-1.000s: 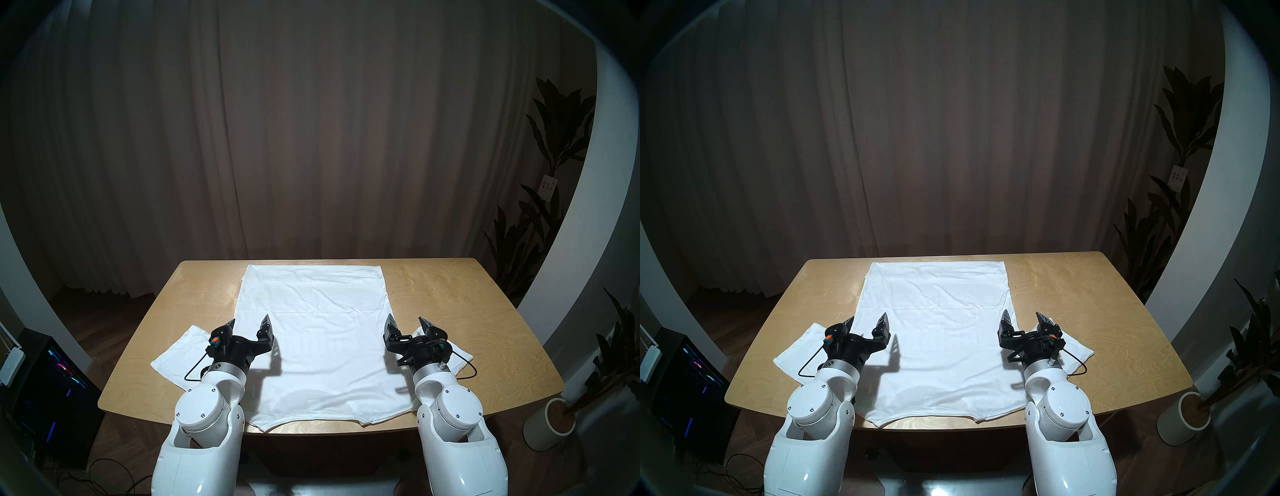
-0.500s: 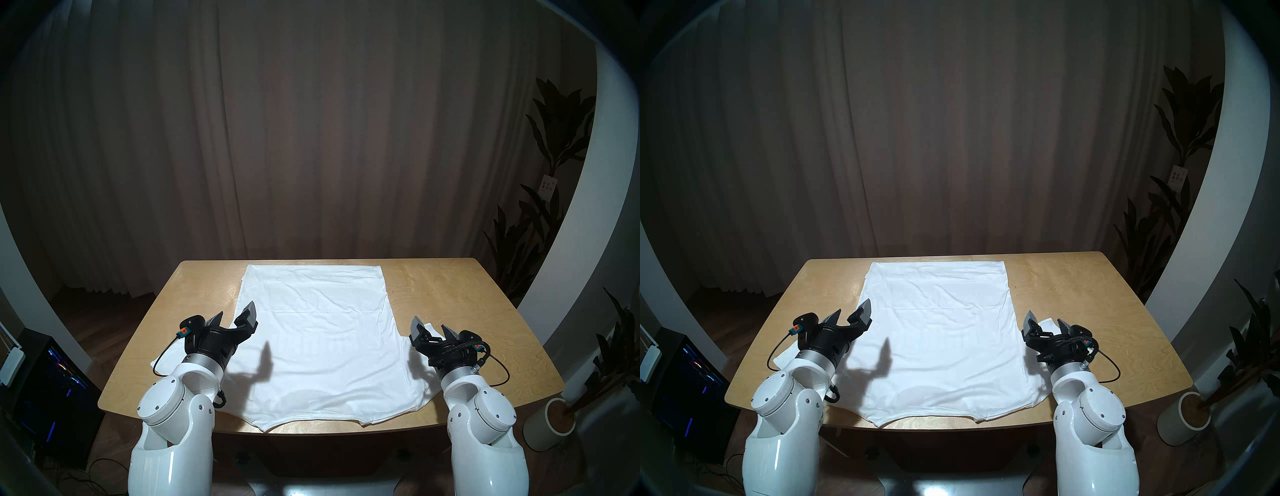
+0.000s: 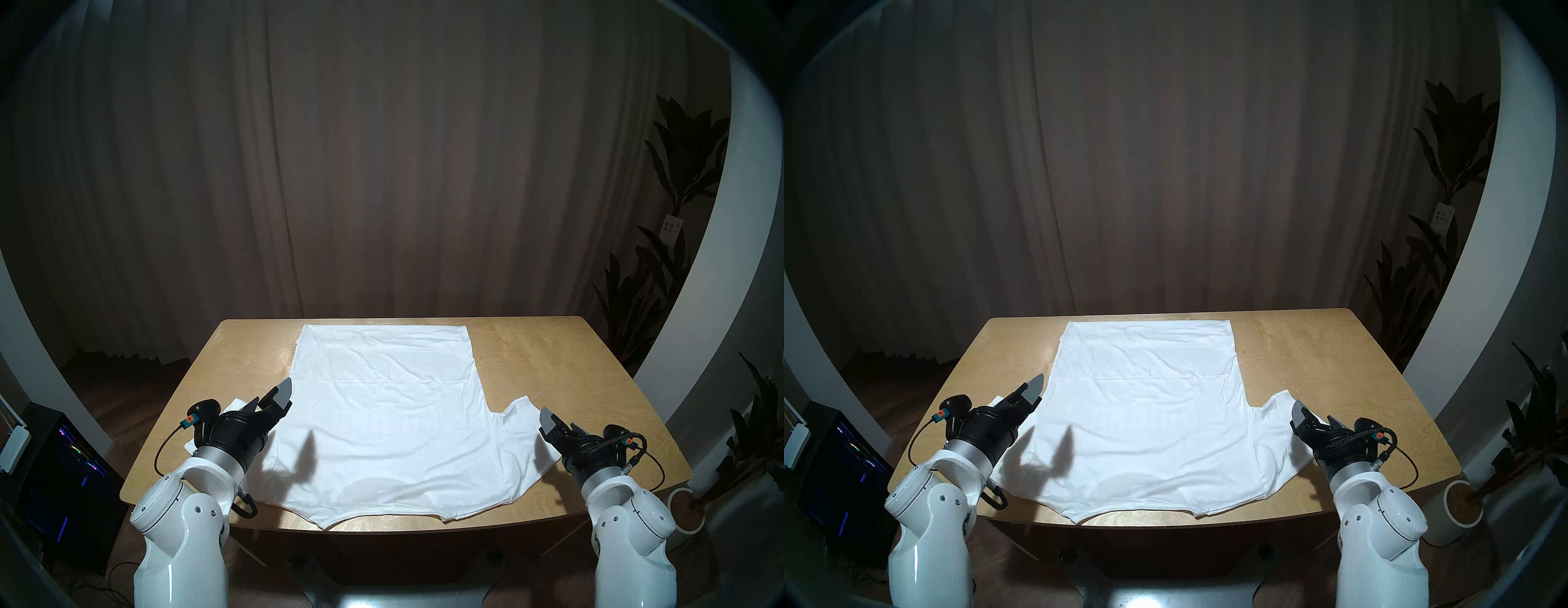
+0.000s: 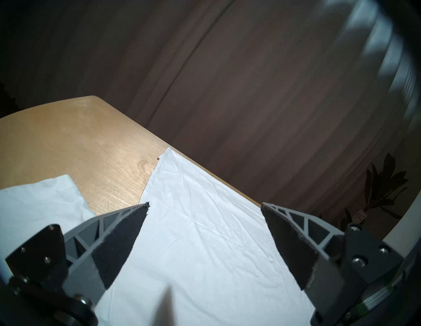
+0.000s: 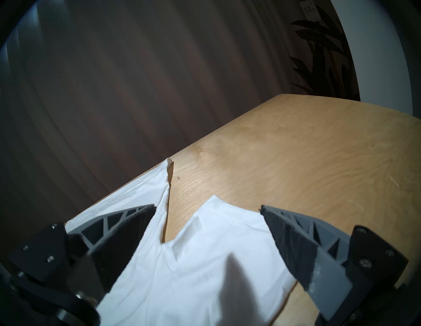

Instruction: Fold the shirt by bringing both sleeves in and then folding it in half

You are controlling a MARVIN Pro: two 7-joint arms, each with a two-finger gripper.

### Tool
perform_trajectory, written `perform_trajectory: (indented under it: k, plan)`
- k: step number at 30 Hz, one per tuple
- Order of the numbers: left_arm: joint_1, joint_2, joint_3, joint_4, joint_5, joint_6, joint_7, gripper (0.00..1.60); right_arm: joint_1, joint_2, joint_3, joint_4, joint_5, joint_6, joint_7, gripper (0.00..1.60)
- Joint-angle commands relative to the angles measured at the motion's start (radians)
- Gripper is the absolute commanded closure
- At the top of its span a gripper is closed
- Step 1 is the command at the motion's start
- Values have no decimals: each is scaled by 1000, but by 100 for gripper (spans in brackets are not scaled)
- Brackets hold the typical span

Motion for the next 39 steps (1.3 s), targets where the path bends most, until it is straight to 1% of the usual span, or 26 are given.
perform_trajectory:
  k: [1,9,14,18,19,20,21,22,23,24,25,26,27,28,29,31,32,33,34,36,37,38,39]
  plan:
    - [53,-41,-45,-60,-109,50,-33,0,-67,-2,79,-50,107,86,43,0]
    - [104,-109,-116,-79,-260,116,-39,0,-99,0,161,-59,241,224,86,0]
    - [130,-141,-149,-92,-356,175,-31,0,-109,7,211,-62,340,325,118,0]
    - [141,-161,-178,-88,-434,231,-18,0,-89,16,247,-45,430,400,136,0]
    - [142,-163,-189,-88,-457,251,-11,0,-82,20,259,-39,459,433,139,0]
    - [141,-162,-197,-86,-473,268,-4,0,-76,23,264,-35,477,437,134,0]
    - [138,-164,-207,-83,-497,286,2,0,-67,28,273,-30,498,468,131,0]
    - [134,-165,-214,-78,-514,297,6,0,-61,29,275,-26,511,474,121,0]
    - [130,-166,-225,-76,-536,318,17,0,-51,34,281,-23,527,503,105,0]
    - [122,-164,-234,-70,-555,335,32,0,-41,35,282,-17,544,517,88,0]
    - [116,-164,-239,-66,-566,346,45,0,-28,30,286,-14,554,537,68,0]
    - [107,-163,-245,-60,-581,361,64,0,-10,24,288,-14,553,563,27,0]
    - [100,-162,-249,-53,-593,370,77,0,4,21,286,-9,559,574,3,0]
    - [95,-160,-252,-47,-598,376,91,0,18,13,282,-6,541,574,-17,0]
    - [91,-159,-254,-41,-603,380,99,0,28,9,280,1,530,578,-14,0]
    - [80,-159,-259,-29,-617,391,125,0,48,-9,276,-7,513,579,-73,0]
    - [76,-162,-261,-27,-622,393,136,0,54,-13,275,-7,499,578,-84,0]
    - [71,-166,-263,-26,-631,397,150,0,64,-21,274,-13,503,581,-126,0]
    - [67,-168,-265,-24,-634,397,159,0,71,-24,276,-8,477,577,-118,0]
    - [58,-177,-272,-20,-649,400,184,0,91,-34,276,-8,489,583,-169,0]
    - [58,-177,-272,-20,-649,400,184,0,91,-34,276,-8,489,583,-169,0]
    - [54,-176,-283,-16,-660,405,200,0,111,-40,274,-8,502,591,-223,0]
    - [53,-176,-288,-16,-665,406,206,0,109,-36,271,-3,492,583,-204,0]
